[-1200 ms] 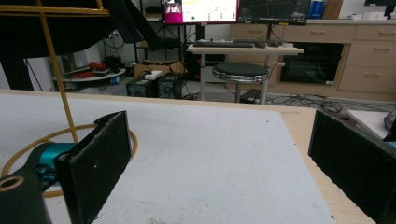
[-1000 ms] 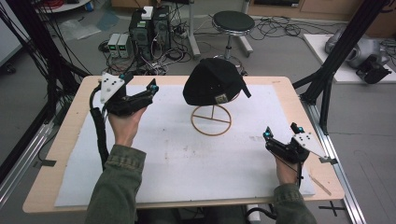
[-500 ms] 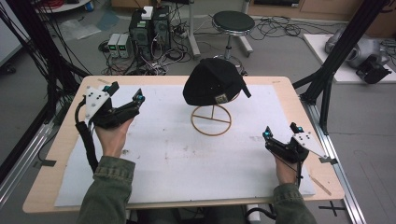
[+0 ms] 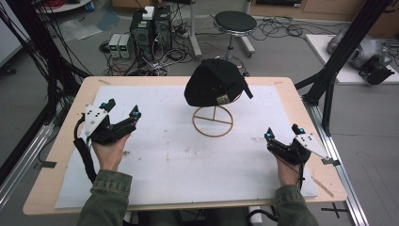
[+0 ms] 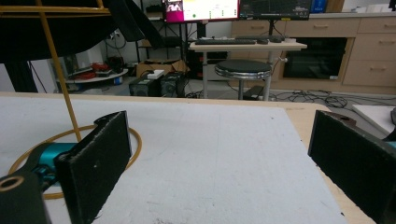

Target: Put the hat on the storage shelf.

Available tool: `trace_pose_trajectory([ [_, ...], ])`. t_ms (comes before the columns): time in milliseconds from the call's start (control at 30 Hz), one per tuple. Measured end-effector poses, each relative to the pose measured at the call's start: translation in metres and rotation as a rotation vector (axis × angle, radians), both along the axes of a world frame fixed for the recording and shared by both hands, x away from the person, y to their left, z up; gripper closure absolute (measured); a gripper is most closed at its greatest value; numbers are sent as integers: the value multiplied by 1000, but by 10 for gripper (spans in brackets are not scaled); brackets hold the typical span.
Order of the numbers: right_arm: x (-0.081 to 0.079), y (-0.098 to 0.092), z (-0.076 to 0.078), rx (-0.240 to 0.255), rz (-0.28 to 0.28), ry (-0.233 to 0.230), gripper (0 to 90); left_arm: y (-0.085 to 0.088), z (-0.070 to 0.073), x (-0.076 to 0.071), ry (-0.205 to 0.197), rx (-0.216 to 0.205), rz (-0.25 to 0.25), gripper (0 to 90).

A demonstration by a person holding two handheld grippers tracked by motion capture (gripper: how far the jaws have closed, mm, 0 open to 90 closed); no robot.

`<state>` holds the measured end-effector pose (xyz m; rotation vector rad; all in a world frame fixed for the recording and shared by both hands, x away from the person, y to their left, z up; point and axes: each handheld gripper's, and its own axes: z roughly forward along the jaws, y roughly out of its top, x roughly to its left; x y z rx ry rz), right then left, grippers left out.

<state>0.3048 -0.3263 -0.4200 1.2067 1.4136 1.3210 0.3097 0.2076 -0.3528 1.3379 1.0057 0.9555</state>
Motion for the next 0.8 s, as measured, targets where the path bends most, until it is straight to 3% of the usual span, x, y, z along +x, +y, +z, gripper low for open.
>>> trace_pose_trajectory([
  [233,0,0,0,3,-1,-2,50,8,-24,-11,24,4,24,184],
  [433,-1,0,-1,0,-1,0,51,14,-41,-22,0,17,56,184],
  [667,-2,1,-2,-12,-2,-1,51,20,-61,-33,1,16,105,184],
  [800,-2,2,-2,-12,0,-1,51,25,-68,-35,22,-19,98,190],
])
